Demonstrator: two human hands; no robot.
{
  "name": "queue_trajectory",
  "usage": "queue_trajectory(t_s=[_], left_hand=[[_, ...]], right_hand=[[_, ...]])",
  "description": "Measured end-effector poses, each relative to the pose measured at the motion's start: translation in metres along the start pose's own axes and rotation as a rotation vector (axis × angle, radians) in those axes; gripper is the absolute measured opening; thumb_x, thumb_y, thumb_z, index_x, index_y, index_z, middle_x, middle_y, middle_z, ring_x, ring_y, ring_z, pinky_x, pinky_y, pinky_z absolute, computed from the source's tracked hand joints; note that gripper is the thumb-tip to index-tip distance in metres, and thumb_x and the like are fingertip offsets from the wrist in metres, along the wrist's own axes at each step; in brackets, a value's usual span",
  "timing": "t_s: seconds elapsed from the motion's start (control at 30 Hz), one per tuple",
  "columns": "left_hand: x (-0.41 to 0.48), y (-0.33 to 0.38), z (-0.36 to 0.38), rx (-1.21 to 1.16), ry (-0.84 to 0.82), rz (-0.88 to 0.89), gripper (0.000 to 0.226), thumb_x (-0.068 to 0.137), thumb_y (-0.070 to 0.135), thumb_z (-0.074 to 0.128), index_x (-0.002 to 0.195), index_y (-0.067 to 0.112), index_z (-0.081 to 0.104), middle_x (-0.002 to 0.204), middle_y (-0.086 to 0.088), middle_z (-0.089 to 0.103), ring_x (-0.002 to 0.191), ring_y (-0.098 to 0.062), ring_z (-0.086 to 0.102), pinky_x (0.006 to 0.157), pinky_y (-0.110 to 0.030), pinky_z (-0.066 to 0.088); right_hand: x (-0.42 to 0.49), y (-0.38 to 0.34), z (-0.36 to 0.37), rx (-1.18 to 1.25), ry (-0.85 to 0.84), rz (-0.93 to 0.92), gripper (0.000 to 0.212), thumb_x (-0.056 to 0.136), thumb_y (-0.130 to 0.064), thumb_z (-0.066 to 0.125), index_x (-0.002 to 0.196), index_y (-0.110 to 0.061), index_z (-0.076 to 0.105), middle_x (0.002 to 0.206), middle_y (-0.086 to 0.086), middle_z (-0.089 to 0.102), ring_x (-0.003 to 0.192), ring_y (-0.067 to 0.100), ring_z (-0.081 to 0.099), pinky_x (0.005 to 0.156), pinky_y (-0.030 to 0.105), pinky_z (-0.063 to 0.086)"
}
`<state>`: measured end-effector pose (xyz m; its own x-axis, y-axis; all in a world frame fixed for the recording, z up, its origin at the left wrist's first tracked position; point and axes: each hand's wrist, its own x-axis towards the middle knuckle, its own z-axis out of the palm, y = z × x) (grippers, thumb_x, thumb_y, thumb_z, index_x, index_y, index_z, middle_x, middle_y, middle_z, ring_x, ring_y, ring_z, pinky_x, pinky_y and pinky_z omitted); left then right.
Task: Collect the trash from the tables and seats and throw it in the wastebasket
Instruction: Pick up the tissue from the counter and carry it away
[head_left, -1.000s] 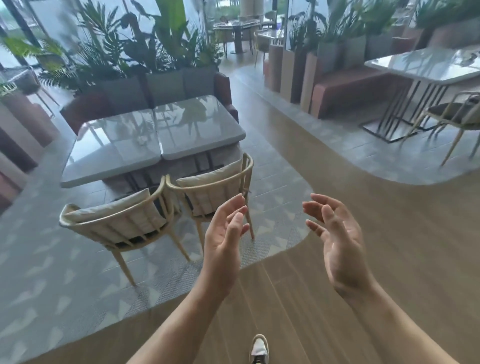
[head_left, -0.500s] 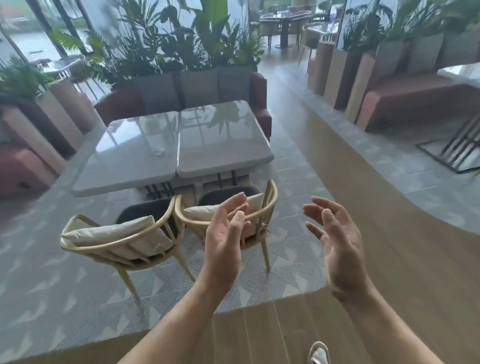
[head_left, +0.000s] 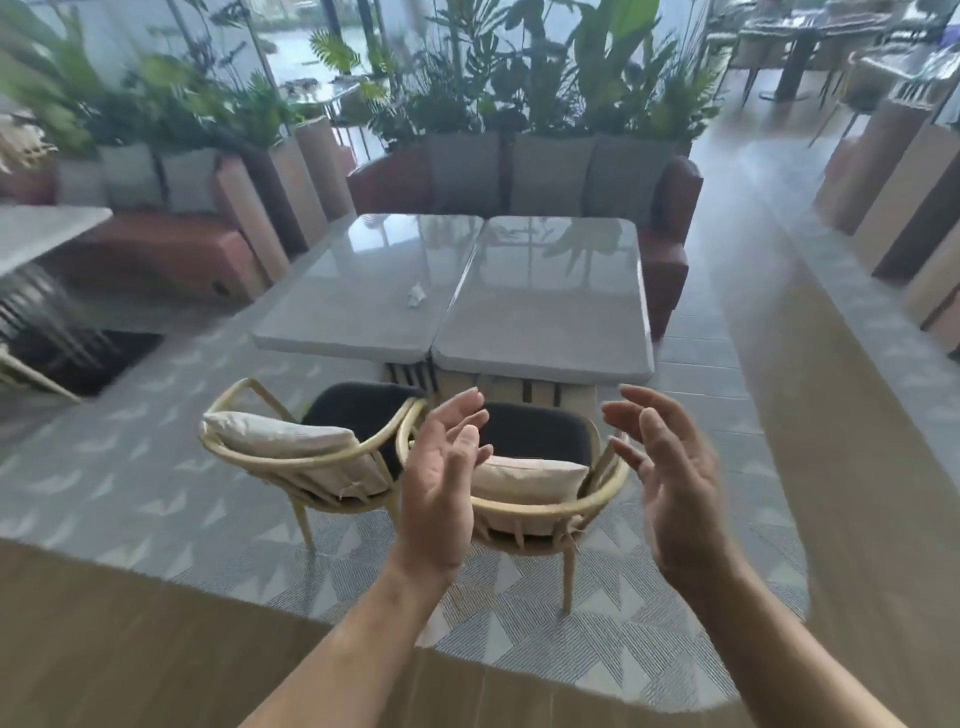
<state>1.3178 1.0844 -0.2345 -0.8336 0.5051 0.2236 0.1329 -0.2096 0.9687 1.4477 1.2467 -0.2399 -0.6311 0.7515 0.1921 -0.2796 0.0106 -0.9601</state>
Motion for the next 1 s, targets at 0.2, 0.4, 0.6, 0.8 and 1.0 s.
queue_trajectory(t_s=[0.2, 0.4, 0.6, 0.8, 1.0], left_hand=[[0.041, -0.004, -0.025, 0.018, 0.110, 0.011, 0.043, 0.093, 0.049, 0.053, 0.130, 0.030, 0.066, 0.134, 0.010, 0.068, 0.132, -0.015, 0.062, 0.102, -0.038, 0.057], [0.109, -0.019, -0.083, 0.037, 0.176, 0.025, 0.048, 0.090, 0.051, 0.052, 0.132, 0.029, 0.064, 0.131, 0.016, 0.068, 0.130, -0.010, 0.063, 0.106, -0.041, 0.056], [0.198, -0.031, -0.158, 0.060, 0.170, 0.028, 0.051, 0.090, 0.051, 0.052, 0.133, 0.025, 0.063, 0.131, 0.015, 0.068, 0.129, -0.010, 0.063, 0.107, -0.044, 0.056], [0.269, -0.044, -0.197, 0.040, 0.154, 0.013, 0.052, 0.089, 0.052, 0.053, 0.132, 0.025, 0.062, 0.131, 0.014, 0.068, 0.129, -0.012, 0.063, 0.104, -0.040, 0.057], [0.333, -0.074, -0.199, 0.056, 0.129, -0.031, 0.051, 0.090, 0.055, 0.053, 0.133, 0.028, 0.061, 0.130, 0.018, 0.067, 0.129, -0.010, 0.063, 0.107, -0.042, 0.056]], right_hand=[[0.060, 0.021, 0.049, 0.025, -0.090, 0.041, 0.032, 0.097, -0.039, 0.056, 0.121, -0.023, 0.070, 0.117, 0.003, 0.075, 0.123, 0.022, 0.068, 0.106, 0.042, 0.050], [0.116, 0.047, 0.129, -0.018, -0.156, 0.018, 0.028, 0.103, -0.039, 0.057, 0.124, -0.025, 0.069, 0.116, -0.004, 0.076, 0.121, 0.019, 0.069, 0.106, 0.041, 0.051], [0.178, 0.076, 0.220, 0.016, -0.121, 0.027, 0.034, 0.097, -0.042, 0.054, 0.123, -0.025, 0.069, 0.119, 0.004, 0.074, 0.120, 0.020, 0.068, 0.110, 0.047, 0.049], [0.227, 0.102, 0.280, 0.012, -0.103, 0.050, 0.034, 0.096, -0.043, 0.054, 0.122, -0.026, 0.068, 0.118, 0.001, 0.073, 0.120, 0.019, 0.068, 0.112, 0.051, 0.049], [0.287, 0.131, 0.299, -0.014, -0.100, 0.059, 0.032, 0.096, -0.041, 0.055, 0.121, -0.026, 0.068, 0.116, -0.006, 0.075, 0.119, 0.017, 0.068, 0.110, 0.046, 0.050]])
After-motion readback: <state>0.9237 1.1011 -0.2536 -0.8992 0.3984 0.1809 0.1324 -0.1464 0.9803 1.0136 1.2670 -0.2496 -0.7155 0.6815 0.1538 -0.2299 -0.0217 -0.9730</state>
